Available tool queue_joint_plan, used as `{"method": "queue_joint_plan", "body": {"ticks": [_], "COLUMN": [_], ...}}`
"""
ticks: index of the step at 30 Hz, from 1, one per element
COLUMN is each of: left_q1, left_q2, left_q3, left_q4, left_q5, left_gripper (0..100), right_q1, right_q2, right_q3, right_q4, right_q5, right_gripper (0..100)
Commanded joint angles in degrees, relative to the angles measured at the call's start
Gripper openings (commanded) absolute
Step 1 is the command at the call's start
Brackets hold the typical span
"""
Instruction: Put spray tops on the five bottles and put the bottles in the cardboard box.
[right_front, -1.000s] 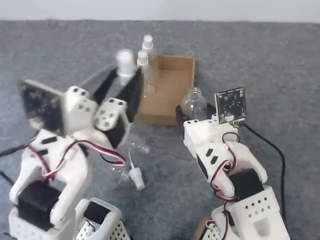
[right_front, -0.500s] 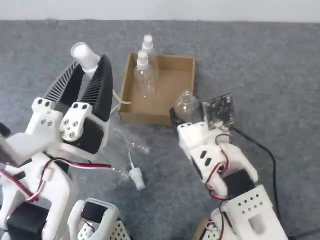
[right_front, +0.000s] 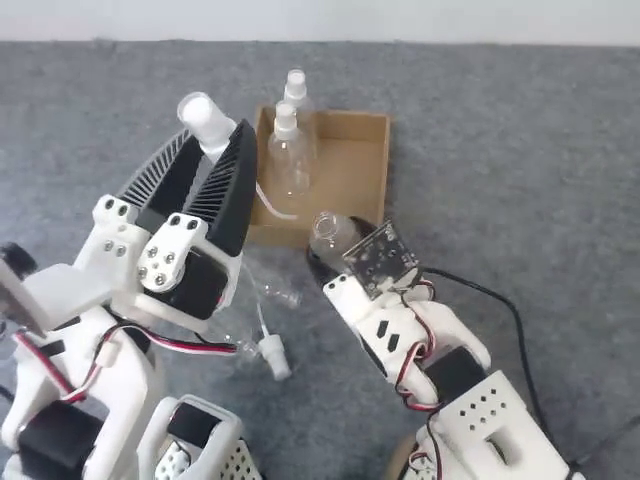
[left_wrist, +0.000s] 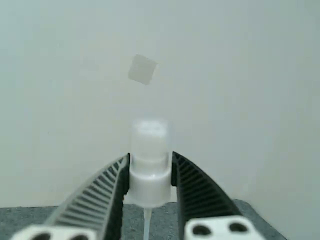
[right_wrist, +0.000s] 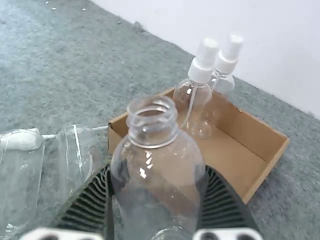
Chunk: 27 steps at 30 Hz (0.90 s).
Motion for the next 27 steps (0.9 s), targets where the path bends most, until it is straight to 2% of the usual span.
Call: {"method": "queue_joint_plan", "body": {"ticks": [1, 9, 17, 27], "left_q1": [1.1, 3.5, 3.3, 3.8], "left_q2": [0.0, 0.0, 0.0, -0.4], "left_q3": [1.9, 9.5, 11.6, 14.7], "left_q4": [-3.0, -11.3, -11.3, -11.2], "left_q5": [0.6, 0.4, 0.4, -0.9], "left_gripper": [1, 1, 1, 1], "right_q1": [-0.6, -0.5, -0.2, -0.4], "right_q2": [-1.7, -1.7, -2.5, -14.2], "right_q3": [-0.8, -0.9, -1.1, 4.0], "right_q4": [-1.6, -1.6, -1.6, -1.3], "right_q5": [0.9, 1.0, 1.0, 1.0], "right_gripper": [5.1, 5.1, 5.1, 5.1]}}
